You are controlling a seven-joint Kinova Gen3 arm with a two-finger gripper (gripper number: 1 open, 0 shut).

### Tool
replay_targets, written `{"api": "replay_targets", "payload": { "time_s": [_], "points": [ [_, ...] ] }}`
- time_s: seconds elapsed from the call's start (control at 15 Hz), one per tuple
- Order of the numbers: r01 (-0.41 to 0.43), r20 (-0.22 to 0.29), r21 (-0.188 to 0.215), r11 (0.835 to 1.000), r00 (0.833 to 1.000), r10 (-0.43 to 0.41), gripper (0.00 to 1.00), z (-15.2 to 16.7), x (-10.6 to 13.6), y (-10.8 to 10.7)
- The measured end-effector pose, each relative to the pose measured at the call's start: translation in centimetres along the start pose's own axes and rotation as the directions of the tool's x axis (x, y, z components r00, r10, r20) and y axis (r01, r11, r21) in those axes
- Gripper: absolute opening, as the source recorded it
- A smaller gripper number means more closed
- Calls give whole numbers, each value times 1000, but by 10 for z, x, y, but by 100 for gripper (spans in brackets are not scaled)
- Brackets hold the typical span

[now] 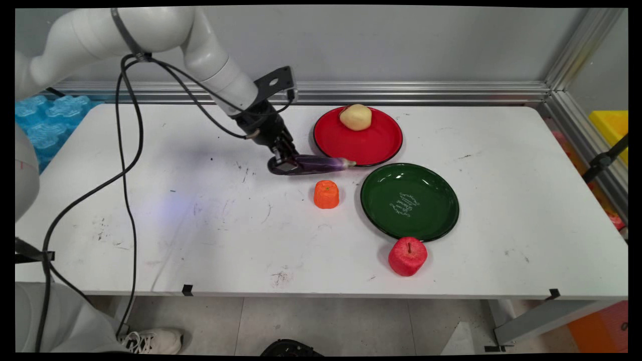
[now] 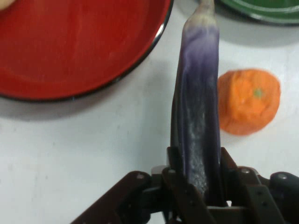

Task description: Place the picked object on the table

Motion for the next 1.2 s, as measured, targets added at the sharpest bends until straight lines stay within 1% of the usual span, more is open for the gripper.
{"api": "replay_targets", "payload": {
  "time_s": [0.27,0.4,0.67,1.2],
  "points": [
    [-9,8,22,1000,1000,8,0,6,-15,-1],
    [-11,3,27,1000,1000,11,0,12,-17,-2],
    [-20,-10,24,999,1000,21,0,22,-19,-4],
    [-32,-20,10,999,999,32,0,37,-23,-11]
  ]
}}
